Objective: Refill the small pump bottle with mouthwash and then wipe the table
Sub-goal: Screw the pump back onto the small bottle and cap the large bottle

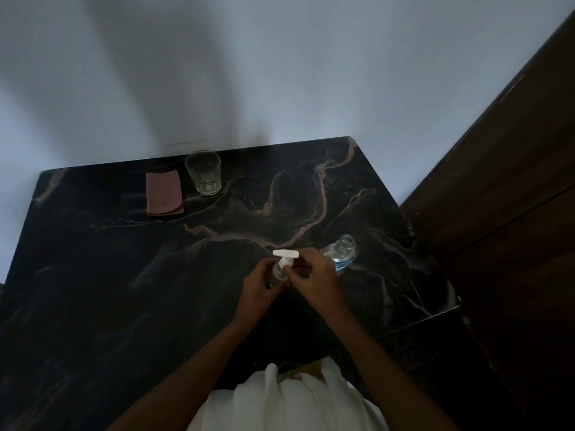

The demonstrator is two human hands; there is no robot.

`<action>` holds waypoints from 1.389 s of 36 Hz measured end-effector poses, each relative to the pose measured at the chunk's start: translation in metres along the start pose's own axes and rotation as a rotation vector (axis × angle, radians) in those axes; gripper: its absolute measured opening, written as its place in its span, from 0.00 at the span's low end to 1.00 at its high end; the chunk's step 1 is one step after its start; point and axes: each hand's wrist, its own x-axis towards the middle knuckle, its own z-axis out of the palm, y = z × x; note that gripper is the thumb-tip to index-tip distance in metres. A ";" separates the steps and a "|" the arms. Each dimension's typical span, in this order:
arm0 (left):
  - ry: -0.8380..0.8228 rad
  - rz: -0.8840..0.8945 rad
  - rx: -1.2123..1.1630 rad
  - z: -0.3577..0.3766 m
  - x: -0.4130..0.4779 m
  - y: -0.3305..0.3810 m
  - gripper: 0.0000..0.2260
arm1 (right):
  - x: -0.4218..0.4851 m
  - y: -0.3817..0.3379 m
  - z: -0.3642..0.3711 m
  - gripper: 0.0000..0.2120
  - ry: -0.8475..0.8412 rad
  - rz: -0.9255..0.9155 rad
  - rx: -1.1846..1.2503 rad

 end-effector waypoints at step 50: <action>0.030 0.025 0.040 0.001 0.001 -0.003 0.14 | 0.007 0.026 0.024 0.14 -0.033 0.224 0.268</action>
